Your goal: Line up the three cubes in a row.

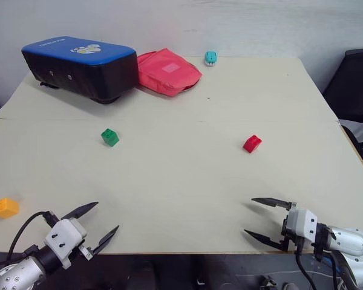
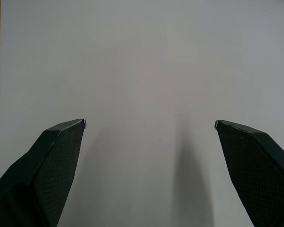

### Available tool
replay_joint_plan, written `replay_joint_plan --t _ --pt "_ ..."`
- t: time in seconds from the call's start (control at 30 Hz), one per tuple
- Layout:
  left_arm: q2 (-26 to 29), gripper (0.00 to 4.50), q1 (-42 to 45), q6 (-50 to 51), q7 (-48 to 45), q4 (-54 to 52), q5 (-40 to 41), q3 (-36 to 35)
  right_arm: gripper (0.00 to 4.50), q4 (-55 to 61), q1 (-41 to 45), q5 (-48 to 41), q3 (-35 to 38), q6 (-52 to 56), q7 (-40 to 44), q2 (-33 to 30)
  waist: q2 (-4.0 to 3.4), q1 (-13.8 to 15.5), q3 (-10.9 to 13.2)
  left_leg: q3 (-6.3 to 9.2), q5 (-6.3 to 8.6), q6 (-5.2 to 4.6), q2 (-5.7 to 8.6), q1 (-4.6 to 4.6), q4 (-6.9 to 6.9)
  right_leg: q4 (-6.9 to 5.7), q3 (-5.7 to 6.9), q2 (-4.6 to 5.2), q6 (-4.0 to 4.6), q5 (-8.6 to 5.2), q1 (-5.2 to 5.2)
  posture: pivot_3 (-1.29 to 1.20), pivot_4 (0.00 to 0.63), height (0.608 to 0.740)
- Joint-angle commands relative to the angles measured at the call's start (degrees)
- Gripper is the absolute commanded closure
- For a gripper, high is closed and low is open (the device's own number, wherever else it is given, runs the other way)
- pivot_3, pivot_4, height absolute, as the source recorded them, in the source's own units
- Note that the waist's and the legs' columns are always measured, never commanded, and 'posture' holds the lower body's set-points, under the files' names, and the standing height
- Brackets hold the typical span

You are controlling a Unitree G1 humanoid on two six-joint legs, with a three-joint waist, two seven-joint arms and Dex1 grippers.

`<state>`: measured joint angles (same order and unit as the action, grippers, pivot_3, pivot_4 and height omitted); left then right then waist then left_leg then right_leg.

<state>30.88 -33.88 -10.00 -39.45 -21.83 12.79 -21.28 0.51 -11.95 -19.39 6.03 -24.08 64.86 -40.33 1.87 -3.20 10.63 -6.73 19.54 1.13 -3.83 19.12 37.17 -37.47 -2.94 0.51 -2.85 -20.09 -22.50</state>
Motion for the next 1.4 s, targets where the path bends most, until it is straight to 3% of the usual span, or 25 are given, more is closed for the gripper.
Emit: replay_joint_plan --t 0.03,0.5,0.77,0.9,1.13,1.4 --pt "0.19 0.04 -0.01 -0.9 -0.01 -0.84 -0.37 -0.08 0.0 1.94 0.02 -0.37 0.07 0.05 -0.45 -0.06 0.0 0.0 0.0 0.0 0.0 0.0 0.0 0.0 0.0 0.0 0.0 0.0 0.0 0.0 0.0 0.0 0.15 0.74" --pt "2.1 0.04 1.17 6.96 -5.87 -3.18 12.57 -1.32 0.0 4.0 -1.75 -0.95 1.02 1.91 -4.26 1.51 0.0 0.0 -0.01 0.0 -0.01 0.02 0.0 0.0 0.05 -0.04 0.0 -0.01 0.0 0.0 0.0 0.0 0.15 0.74" --pt "2.04 0.04 3.44 10.8 -6.02 -6.05 16.4 -1.67 0.0 7.61 -6.23 -3.25 11.76 10.22 -19.83 6.34 0.0 0.09 -0.03 0.0 -0.05 0.09 0.01 0.02 0.1 -0.07 0.0 0.0 -0.01 0.01 0.01 0.0 0.15 0.74" --pt "1.63 0.04 9.38 14.17 -4.46 -9.59 17.28 2.76 0.0 6.77 -8.37 -5.17 17.36 14.53 -26.19 9.5 -0.03 0.52 -0.05 0.02 -0.04 0.1 0.05 0.03 0.09 -0.06 0.0 0.01 -0.01 0.01 0.02 0.0 0.15 0.74" --pt "0.9 0.04 16.49 18.01 -2.62 -9.83 17.86 5.62 0.0 4.5 10.55 -6.46 12.3 24.92 -29.18 9.9 -0.16 -1.83 -0.08 -0.23 -0.24 0.45 0.04 0.0 0.05 -0.35 -0.36 -0.18 -0.05 0.02 0.02 0.0 0.15 0.74" --pt "1.27 0.04 20.69 20.76 -2.98 -8.53 17.45 7.69 0.0 -20.51 37.21 -1.69 5.54 29.53 -20.65 5.85 -0.27 -1.29 -0.11 -0.14 -0.32 0.49 0.02 0.08 0.2 -0.33 -0.33 -0.2 -0.05 0.02 -0.28 0.0 0.15 0.74"
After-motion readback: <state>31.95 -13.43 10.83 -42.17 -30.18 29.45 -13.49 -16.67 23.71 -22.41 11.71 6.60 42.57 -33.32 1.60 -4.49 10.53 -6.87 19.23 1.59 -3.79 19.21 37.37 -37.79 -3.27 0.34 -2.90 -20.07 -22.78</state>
